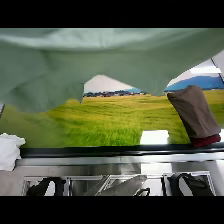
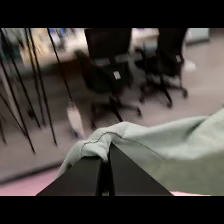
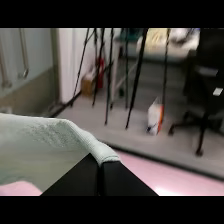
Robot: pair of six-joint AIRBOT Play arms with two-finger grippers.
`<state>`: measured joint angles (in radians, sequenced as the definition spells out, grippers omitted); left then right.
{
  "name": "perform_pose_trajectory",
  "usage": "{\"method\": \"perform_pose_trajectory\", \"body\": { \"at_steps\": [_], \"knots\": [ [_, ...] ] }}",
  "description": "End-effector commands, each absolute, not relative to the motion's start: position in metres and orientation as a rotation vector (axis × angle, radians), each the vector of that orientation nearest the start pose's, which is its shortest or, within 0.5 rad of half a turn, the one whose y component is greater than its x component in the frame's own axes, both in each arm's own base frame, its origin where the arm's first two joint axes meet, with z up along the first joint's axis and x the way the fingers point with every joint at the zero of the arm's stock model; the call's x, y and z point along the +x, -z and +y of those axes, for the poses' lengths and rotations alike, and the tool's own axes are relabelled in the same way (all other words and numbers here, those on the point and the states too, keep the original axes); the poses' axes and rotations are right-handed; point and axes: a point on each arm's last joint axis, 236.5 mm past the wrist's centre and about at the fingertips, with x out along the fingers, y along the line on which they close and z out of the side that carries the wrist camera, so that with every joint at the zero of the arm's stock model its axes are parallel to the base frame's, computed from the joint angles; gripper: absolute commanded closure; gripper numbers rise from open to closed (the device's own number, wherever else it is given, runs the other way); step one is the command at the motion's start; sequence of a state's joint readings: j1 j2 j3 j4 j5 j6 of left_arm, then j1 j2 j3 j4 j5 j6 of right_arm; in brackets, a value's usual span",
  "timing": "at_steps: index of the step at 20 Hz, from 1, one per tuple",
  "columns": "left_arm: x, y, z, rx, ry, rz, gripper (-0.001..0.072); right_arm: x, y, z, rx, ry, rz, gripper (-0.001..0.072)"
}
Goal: Fold the shirts.
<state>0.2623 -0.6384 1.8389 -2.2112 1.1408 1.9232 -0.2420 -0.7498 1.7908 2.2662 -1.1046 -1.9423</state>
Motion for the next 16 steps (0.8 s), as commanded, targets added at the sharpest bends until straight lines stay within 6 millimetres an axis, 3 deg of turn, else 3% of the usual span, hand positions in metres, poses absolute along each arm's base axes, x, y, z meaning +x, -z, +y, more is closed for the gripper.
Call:
{"method": "perform_pose_trajectory", "body": {
  "at_steps": [1,3,5,6,9,10,13,14,16],
  "knots": [
    [0.075,-0.6,-0.073,0.163,0.12,-0.426,0.0694,0.178,-0.576,0.079,-0.183,-0.271,-0.28,0.0691],
    [0.097,-0.591,-0.067,0.171,0.116,-0.336,0.0694,0.188,-0.566,0.078,-0.18,-0.282,-0.232,0.0691],
    [0.15,-0.57,-0.066,0.126,0.181,-0.211,0.0694,0.219,-0.538,0.078,-0.156,-0.324,-0.114,0.0691],
    [0.182,-0.554,-0.067,0.084,0.229,-0.141,0.0694,0.24,-0.516,0.079,-0.13,-0.361,-0.031,0.0691],
    [0.287,-0.477,-0.077,-0.052,0.419,0.114,0.0694,0.306,-0.429,0.083,0.017,-0.483,0.232,0.0691],
    [0.32,-0.445,-0.077,-0.093,0.457,0.2,0.0694,0.328,-0.393,0.083,0.064,-0.498,0.322,0.069],
    [0.416,-0.317,-0.083,-0.136,0.507,0.496,0.0694,0.394,-0.254,0.071,0.209,-0.451,0.579,0.0691],
    [0.442,-0.271,-0.091,-0.145,0.523,0.582,0.0693,0.412,-0.207,0.067,0.253,-0.42,0.641,0.0691],
    [0.493,-0.161,-0.105,-0.18,0.519,0.771,0.0693,0.446,-0.111,0.047,0.334,-0.319,0.752,0.0691]
  ]
}}
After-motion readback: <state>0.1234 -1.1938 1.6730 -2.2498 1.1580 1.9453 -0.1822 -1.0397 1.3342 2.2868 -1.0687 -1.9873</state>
